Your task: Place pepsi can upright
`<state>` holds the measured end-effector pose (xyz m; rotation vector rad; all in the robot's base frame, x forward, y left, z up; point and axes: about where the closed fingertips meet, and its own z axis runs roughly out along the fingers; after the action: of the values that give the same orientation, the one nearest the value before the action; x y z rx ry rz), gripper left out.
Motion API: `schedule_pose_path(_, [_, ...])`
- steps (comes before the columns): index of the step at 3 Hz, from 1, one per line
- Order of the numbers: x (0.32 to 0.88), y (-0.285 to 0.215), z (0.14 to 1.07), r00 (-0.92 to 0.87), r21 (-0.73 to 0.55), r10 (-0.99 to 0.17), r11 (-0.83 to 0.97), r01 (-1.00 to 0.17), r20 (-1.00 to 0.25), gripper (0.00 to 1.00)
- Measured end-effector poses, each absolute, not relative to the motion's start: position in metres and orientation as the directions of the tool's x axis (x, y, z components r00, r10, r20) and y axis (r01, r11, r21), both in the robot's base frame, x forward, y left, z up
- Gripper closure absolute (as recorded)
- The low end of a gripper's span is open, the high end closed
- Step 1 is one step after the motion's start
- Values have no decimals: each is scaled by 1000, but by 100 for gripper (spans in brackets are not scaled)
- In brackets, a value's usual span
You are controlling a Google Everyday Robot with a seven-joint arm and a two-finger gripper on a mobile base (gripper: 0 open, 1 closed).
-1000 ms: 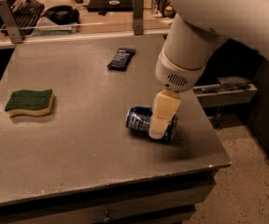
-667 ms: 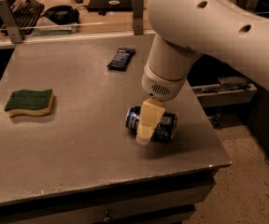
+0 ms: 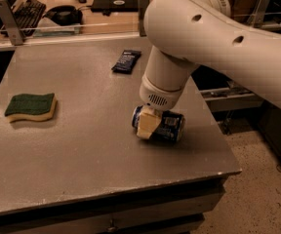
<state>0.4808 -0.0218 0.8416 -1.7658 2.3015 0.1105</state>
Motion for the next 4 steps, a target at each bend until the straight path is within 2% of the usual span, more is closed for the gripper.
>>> schedule_pose_path(1, [491, -15, 864, -232, -81, -923, 268, -960, -306, 72])
schedule_pose_path(2, [510, -7, 914, -169, -97, -869, 240, -966, -466, 96])
schedule_pose_path(3, [529, 1, 941, -80, -99, -764, 186, -978, -640, 100])
schedule_pose_path(4, [539, -1, 948, -6, -89, -565, 141, -986, -825, 100])
